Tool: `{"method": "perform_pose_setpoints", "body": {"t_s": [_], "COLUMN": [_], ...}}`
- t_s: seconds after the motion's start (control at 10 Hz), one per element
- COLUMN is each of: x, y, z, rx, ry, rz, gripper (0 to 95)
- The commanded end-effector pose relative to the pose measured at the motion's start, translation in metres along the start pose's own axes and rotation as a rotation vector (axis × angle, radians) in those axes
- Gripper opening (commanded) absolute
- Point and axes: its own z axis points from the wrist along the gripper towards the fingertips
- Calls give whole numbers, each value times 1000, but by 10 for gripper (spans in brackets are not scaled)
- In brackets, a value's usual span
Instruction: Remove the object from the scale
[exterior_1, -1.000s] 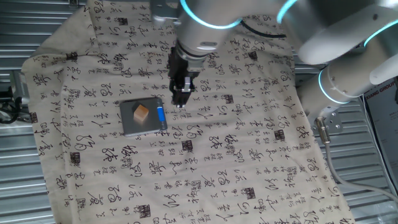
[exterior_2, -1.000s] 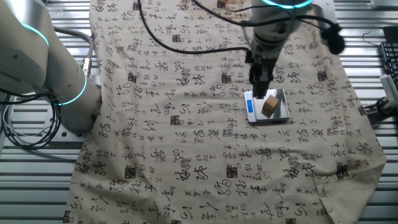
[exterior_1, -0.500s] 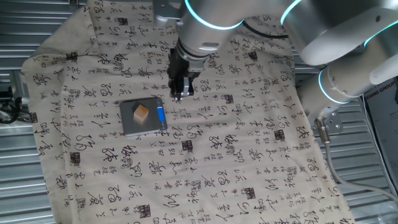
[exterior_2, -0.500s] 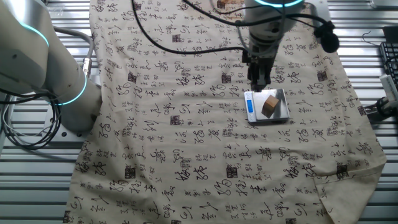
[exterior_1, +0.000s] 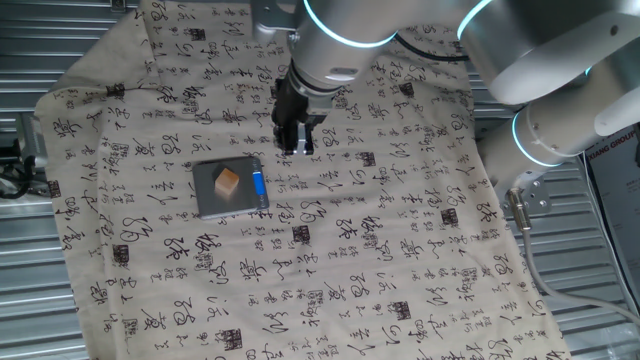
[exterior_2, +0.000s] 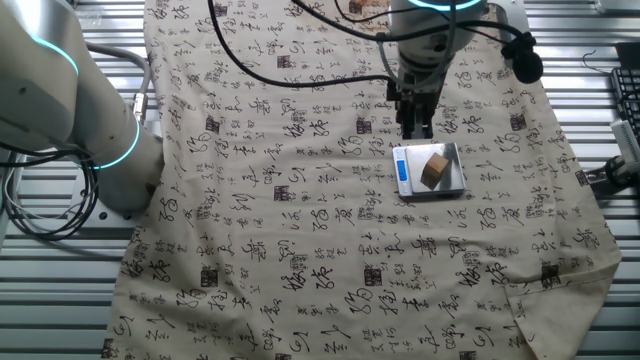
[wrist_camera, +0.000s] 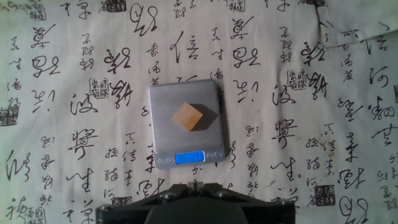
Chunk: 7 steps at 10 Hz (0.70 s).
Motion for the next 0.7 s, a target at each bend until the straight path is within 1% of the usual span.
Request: {"method": "perform_pose_setpoints", "body": {"t_s": [0.1, 0.4, 0.6, 0.7], "x": [0, 0, 0, 0], "y": [0, 0, 0, 0], "z": [0, 0, 0, 0], "rx": [1, -1, -1, -1], "ry": [-1, -1, -7, -4], "rz": [0, -5, -5, -5], "gripper": [0, 0, 0, 0]}}
